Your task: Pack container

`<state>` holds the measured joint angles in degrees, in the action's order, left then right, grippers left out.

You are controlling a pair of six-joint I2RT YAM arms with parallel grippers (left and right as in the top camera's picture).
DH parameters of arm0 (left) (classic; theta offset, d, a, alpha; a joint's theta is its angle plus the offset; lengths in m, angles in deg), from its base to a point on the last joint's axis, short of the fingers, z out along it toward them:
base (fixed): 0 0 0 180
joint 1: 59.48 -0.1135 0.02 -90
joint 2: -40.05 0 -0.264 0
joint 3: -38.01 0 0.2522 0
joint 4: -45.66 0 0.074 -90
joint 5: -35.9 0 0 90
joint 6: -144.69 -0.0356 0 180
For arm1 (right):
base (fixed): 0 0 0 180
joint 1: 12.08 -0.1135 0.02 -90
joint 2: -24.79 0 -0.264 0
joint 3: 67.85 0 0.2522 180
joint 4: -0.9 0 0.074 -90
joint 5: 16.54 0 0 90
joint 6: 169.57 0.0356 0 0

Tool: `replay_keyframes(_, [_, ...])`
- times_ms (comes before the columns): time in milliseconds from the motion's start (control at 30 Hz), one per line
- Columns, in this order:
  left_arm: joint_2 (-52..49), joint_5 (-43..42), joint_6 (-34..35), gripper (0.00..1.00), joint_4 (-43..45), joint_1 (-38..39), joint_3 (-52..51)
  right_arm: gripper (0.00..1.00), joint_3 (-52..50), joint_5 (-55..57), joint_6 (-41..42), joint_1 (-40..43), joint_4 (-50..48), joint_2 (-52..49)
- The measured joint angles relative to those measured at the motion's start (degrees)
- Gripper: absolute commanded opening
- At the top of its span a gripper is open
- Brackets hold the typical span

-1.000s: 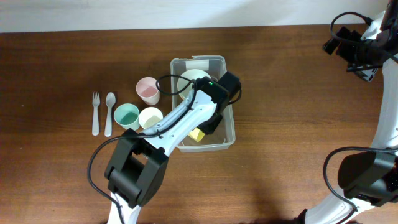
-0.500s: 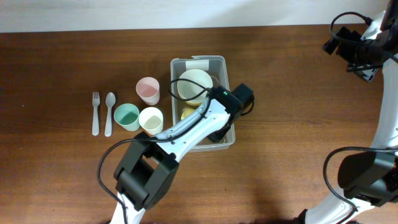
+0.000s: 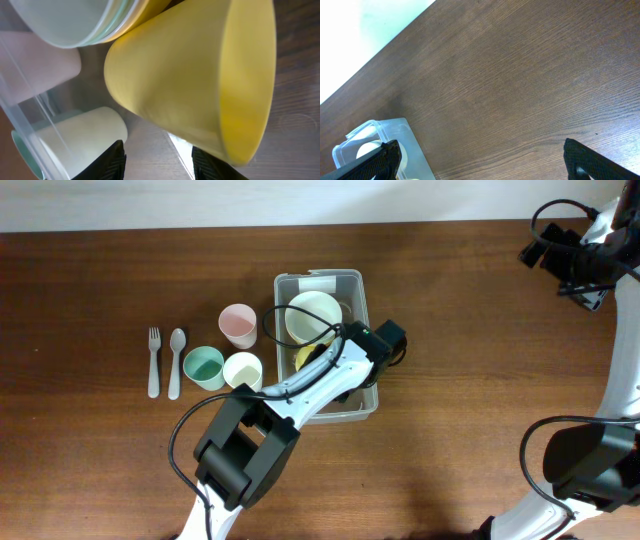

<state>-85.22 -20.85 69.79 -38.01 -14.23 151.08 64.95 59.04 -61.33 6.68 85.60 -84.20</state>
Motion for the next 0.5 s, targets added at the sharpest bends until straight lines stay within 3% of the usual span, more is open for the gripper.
replay_keyframes(500, [-0.02, -6.51, 1.90, 0.45, -7.93, 5.77, 8.61, 0.99, 0.00, 0.00, 0.00, 0.00, 0.00, 0.00])
